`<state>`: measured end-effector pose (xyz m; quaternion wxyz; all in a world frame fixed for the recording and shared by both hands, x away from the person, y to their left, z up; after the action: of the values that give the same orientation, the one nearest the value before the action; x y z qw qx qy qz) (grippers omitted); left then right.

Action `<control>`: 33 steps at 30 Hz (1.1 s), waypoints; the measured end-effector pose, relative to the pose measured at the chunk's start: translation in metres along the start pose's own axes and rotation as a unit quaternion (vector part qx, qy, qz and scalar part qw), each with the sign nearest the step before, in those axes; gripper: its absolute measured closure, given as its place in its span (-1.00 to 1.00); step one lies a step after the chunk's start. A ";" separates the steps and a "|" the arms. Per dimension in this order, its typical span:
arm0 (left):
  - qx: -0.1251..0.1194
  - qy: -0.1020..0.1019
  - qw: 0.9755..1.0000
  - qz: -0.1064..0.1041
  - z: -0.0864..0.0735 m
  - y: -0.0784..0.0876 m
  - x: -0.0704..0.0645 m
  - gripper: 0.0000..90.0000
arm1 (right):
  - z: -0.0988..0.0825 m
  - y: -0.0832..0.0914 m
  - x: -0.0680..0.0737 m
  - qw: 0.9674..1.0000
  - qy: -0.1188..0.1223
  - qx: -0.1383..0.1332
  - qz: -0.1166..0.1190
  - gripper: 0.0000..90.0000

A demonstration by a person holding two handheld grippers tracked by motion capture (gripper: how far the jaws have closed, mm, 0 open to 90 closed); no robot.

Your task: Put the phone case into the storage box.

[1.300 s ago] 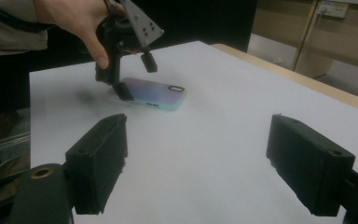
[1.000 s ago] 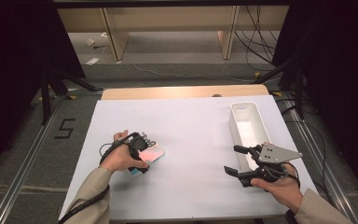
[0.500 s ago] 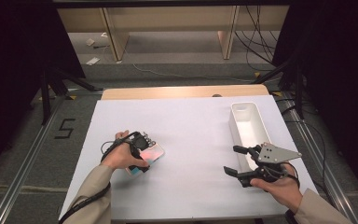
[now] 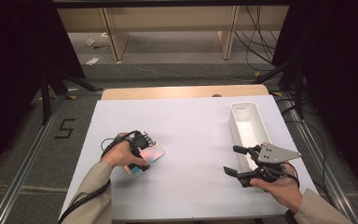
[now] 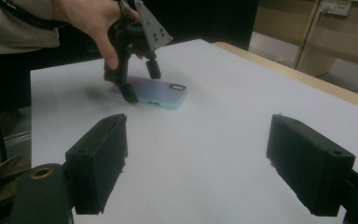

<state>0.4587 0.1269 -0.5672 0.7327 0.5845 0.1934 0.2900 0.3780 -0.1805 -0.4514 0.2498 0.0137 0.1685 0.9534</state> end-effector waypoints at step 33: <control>0.009 -0.002 0.999 -0.038 0.001 -0.001 0.000 -0.73 | 0.000 0.000 0.000 1.000 0.002 0.001 0.000 -0.53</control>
<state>0.4591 0.1258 -0.5682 0.7379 0.5842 0.2170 0.2591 0.3779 -0.1804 -0.4518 0.2495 0.0121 0.1696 0.9533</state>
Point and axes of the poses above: each handheld gripper's, and its own axes: y roughly backward along the jaws, z roughly out of its top, x roughly to its left, the point moved 10 cm from there along -y, roughly forward along the jaws, and after that the axes turned 4 degrees about y, right-handed, at the moved point
